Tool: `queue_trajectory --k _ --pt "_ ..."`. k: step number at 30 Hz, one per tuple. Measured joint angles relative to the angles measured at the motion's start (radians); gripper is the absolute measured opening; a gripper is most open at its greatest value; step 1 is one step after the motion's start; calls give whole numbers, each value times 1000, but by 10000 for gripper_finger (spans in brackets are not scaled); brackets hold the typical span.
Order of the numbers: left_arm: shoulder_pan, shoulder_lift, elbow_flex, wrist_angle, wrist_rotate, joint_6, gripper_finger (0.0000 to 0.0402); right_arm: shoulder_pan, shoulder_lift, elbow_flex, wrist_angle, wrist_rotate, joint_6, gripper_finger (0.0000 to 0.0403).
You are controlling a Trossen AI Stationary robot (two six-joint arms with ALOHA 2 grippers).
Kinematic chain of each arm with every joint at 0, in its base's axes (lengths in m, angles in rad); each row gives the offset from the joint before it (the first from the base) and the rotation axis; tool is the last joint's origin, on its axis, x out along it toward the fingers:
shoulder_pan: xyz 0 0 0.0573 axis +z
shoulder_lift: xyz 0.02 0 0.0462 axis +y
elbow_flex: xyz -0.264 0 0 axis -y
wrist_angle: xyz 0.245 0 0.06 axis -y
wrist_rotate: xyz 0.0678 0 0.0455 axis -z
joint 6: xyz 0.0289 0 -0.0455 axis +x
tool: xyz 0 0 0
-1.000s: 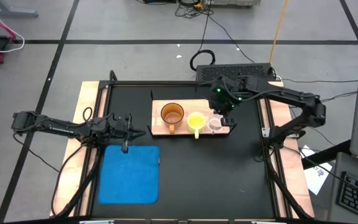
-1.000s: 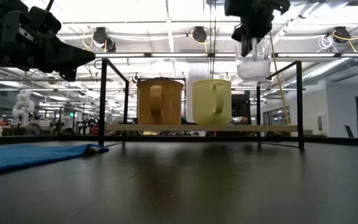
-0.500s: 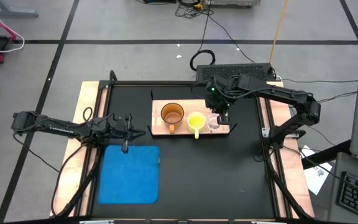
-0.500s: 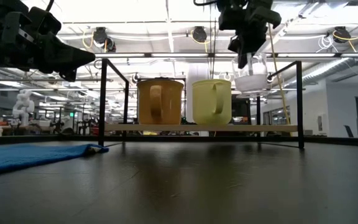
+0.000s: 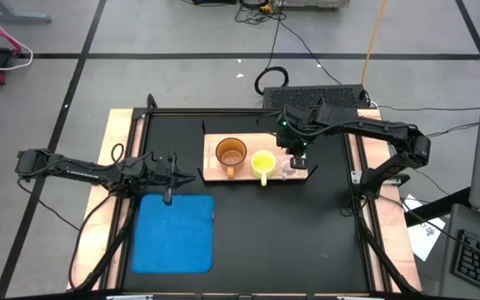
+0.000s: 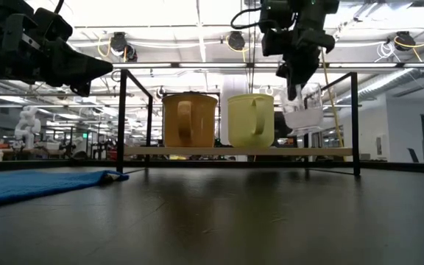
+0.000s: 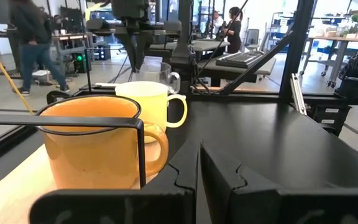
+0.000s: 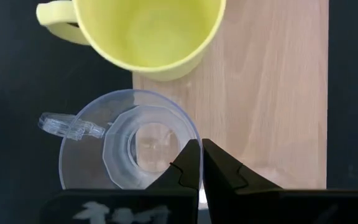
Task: Stack small to large cups/mugs on shelf
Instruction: Put the transparent mug on the shelf
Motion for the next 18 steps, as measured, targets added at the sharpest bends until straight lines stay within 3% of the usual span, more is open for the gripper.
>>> queue_trajectory --k 18 --pt "0 0 0 1 0 -3 21 -6 0 -38 117 0 48 0"
